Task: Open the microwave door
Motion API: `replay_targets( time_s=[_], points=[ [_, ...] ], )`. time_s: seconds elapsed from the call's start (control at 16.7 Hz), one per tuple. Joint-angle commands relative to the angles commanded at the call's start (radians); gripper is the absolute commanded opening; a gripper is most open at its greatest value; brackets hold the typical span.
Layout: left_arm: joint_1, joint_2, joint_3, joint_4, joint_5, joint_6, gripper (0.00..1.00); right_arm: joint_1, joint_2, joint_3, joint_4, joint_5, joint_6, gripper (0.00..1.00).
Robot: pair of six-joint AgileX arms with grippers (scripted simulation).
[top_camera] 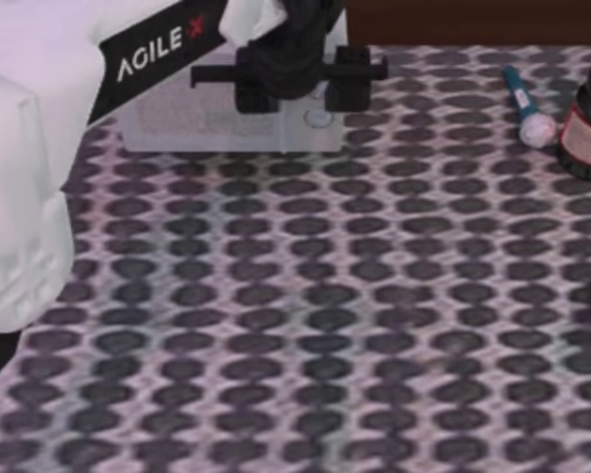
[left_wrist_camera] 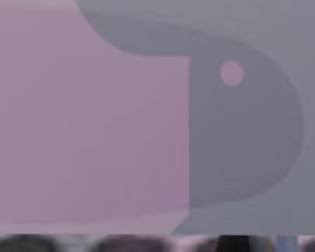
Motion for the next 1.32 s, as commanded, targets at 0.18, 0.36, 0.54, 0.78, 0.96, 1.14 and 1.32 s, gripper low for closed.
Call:
replay_targets(
  time_s=[0.18,0.36,0.54,0.78,0.96,1.14,1.32],
  points=[
    [0.001,-0.037,-0.045,0.020,-0.011,-0.005,0.00,0.000,0.000,0.000,0.000,0.000,0.000,1.00],
    [0.002,-0.078,-0.121,0.040,-0.026,-0.012,0.00,0.000,0.000,0.000,0.000,0.000,0.000,1.00],
    [0.002,-0.114,-0.157,0.062,-0.036,-0.019,0.00,0.000,0.000,0.000,0.000,0.000,0.000,1.00],
    [0.002,-0.114,-0.158,0.063,-0.037,-0.020,0.00,0.000,0.000,0.000,0.000,0.000,0.000,1.00],
    [0.002,-0.114,-0.158,0.063,-0.037,-0.020,0.00,0.000,0.000,0.000,0.000,0.000,0.000,1.00],
    [0.002,-0.114,-0.158,0.063,-0.037,-0.020,0.00,0.000,0.000,0.000,0.000,0.000,0.000,1.00],
    [0.002,-0.114,-0.158,0.063,-0.037,-0.020,0.00,0.000,0.000,0.000,0.000,0.000,0.000,1.00]
  ],
)
